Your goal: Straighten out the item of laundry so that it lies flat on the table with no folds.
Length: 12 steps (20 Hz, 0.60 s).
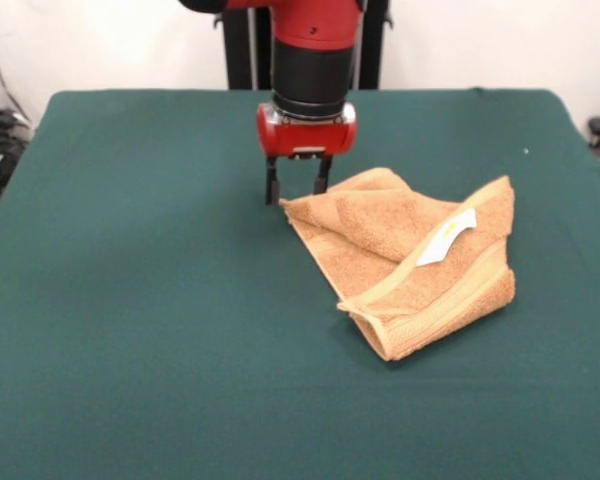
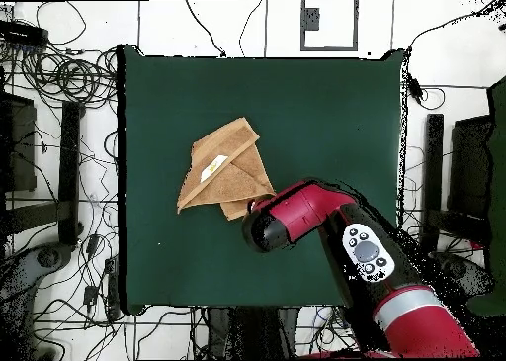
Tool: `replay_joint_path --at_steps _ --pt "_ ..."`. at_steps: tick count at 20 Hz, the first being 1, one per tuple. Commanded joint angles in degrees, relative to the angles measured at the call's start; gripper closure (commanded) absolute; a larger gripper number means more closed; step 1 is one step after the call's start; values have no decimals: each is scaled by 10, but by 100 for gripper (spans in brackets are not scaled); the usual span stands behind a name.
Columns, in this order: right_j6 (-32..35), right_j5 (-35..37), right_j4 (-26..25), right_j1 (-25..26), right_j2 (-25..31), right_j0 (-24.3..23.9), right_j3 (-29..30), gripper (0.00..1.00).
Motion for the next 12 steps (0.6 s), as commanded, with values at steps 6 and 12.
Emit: replay_joint_path --at_steps 6,12 --pt "-109 -11 -9 25 55 4 -12 0" --pt "-101 -43 -13 28 67 -8 -8 100"
